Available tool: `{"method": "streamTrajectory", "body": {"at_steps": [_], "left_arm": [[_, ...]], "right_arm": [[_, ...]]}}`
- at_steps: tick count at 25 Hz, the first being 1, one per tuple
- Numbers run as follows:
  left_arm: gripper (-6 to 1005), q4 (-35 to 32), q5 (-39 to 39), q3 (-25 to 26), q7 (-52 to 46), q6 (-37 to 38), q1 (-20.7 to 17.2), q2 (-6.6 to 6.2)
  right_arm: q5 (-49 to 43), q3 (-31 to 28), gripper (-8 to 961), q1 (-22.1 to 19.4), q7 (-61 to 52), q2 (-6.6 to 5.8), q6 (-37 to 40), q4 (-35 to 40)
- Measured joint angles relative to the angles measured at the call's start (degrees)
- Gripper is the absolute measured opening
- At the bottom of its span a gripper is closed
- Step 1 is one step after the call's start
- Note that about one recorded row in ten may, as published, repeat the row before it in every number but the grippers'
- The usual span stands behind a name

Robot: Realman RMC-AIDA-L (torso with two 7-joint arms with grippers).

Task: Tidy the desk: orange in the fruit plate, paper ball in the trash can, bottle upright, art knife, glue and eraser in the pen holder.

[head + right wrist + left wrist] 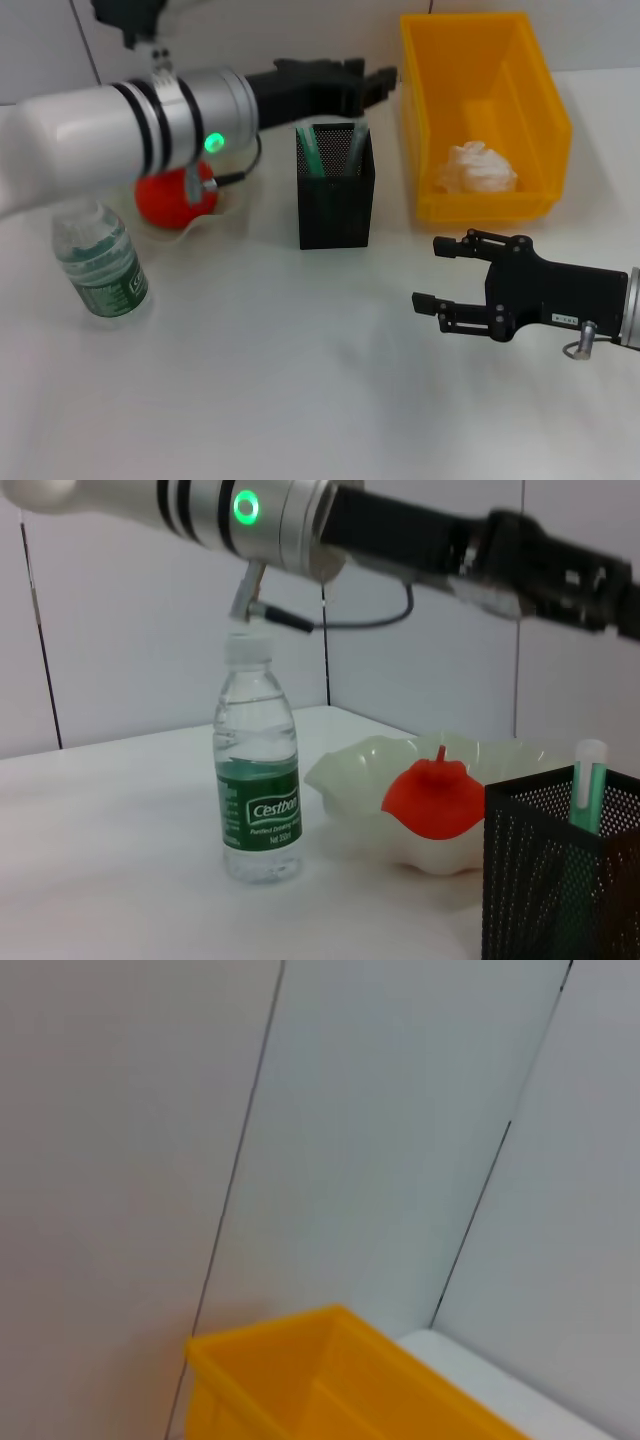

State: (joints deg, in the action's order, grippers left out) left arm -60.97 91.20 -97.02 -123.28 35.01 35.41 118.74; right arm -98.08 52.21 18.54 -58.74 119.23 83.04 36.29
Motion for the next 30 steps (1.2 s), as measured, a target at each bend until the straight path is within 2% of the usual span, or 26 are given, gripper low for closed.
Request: {"method": "streamTrajectory", "body": {"at_steps": [2,5,6,9,17,23,25,30], "left_arm": [[414,-0.10,-0.32,1.29,0.91,1.07,0.01,0.00],[421,0.31,-7.03,7.85,8.92,9.16,-0.24,-0.10],[423,0.31,-7.03,7.85,8.92,9.16,-0.24,-0.10],[430,0.38,-11.98,11.65,15.76,15.75,-1.21,-0.12],[448,0.42,-17.49,23.16,25.97,38.65,-4.91,-0.24],[462,0.49,-14.90,26.62,30.28,50.46,-7.01,-0.83],[467,0.50,-13.52,27.01,31.07,51.76,-7.66,-0.98],[478,0.48,-5.39,27.16,36.58,56.59,-9.83,-1.29]], "right_arm": [[-0.01,0.26,766,-0.13,0.07,-0.07,0.18,0.00],[-0.19,0.48,766,-0.33,0.12,-0.12,0.74,0.13],[-0.19,0.48,766,-0.33,0.12,-0.12,0.74,0.13],[-0.32,0.48,766,-0.44,0.19,-0.13,2.06,0.29],[-0.47,0.02,766,-1.09,-0.07,-0.25,4.27,1.02],[-1.93,0.44,766,-2.55,-5.54,-0.34,7.91,6.88],[-5.14,0.48,766,-3.04,-11.56,-0.29,10.47,11.93],[-7.52,0.50,766,-2.95,-17.71,-0.24,13.73,17.14]]}}
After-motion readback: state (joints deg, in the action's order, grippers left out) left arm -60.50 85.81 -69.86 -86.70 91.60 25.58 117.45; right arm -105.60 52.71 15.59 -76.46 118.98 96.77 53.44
